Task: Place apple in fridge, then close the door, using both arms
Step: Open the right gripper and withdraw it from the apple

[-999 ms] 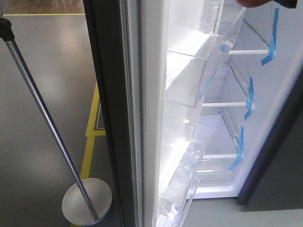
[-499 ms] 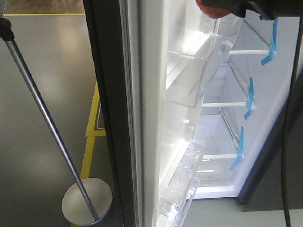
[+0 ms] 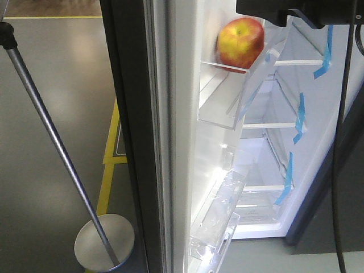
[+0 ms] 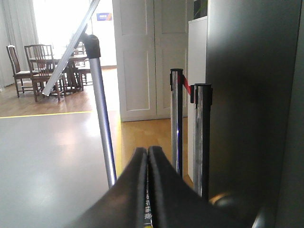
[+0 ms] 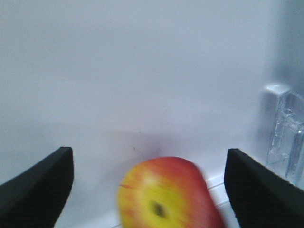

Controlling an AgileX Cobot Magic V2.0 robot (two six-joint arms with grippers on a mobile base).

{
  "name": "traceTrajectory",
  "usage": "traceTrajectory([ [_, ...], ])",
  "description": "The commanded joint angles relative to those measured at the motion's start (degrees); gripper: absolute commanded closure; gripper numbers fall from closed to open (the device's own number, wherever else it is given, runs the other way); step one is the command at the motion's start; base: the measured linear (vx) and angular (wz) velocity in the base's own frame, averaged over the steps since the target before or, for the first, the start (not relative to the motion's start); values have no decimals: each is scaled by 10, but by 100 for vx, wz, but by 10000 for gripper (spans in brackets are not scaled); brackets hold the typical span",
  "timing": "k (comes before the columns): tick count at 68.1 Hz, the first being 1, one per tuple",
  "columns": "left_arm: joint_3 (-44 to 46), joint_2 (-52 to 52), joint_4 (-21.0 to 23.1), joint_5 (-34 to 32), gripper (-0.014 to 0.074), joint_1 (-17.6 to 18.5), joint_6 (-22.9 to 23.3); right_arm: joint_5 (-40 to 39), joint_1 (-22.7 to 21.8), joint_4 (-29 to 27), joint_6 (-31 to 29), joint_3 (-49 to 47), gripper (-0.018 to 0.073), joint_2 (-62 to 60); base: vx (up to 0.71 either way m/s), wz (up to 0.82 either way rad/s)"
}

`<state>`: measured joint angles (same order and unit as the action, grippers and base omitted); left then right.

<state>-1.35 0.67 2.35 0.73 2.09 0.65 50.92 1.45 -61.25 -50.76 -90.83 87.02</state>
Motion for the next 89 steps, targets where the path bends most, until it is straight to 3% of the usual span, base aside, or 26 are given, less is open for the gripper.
traceTrajectory([
  [1,10,7,5,-44,603,2,2,-10,-2,-5,7,-14,-110,-20,0,0],
  [26,10,7,5,-44,603,2,2,5,-2,35,18,-14,-57,-84,0,0],
  [44,10,7,5,-44,603,2,2,64,-2,138,136,11,-17,-168,0,0],
  [72,10,7,5,-44,603,2,2,17,-2,313,234,319,-17,-361,0,0],
  [89,10,7,5,-44,603,2,2,40,-2,429,345,473,-17,-477,0,0],
])
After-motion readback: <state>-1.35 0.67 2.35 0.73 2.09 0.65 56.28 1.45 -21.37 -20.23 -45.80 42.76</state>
